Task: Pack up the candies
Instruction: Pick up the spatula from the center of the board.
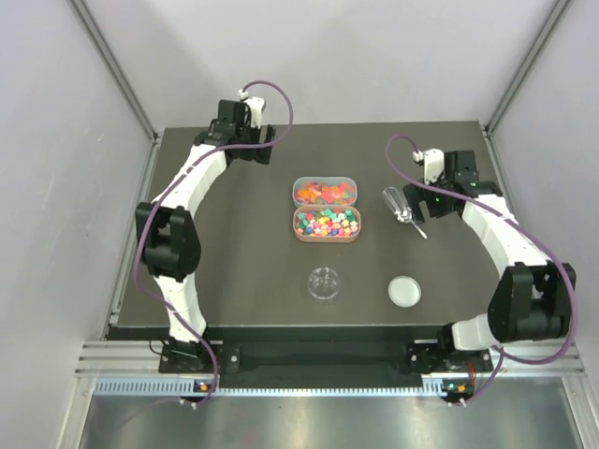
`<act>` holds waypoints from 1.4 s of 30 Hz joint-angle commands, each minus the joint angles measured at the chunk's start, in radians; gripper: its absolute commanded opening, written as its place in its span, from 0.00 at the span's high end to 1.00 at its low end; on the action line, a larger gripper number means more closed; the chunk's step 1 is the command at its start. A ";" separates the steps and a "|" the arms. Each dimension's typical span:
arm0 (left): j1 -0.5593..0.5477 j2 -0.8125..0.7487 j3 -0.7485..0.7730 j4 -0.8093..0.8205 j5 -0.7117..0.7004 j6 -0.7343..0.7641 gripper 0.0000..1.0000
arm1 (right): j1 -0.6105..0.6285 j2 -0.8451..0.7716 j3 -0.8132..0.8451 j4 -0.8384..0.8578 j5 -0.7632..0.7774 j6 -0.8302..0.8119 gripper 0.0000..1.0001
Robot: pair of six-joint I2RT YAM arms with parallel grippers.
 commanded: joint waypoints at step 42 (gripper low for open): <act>-0.207 0.052 0.126 -0.014 -0.131 0.096 0.08 | -0.055 0.312 -0.040 0.106 -0.162 -0.250 0.49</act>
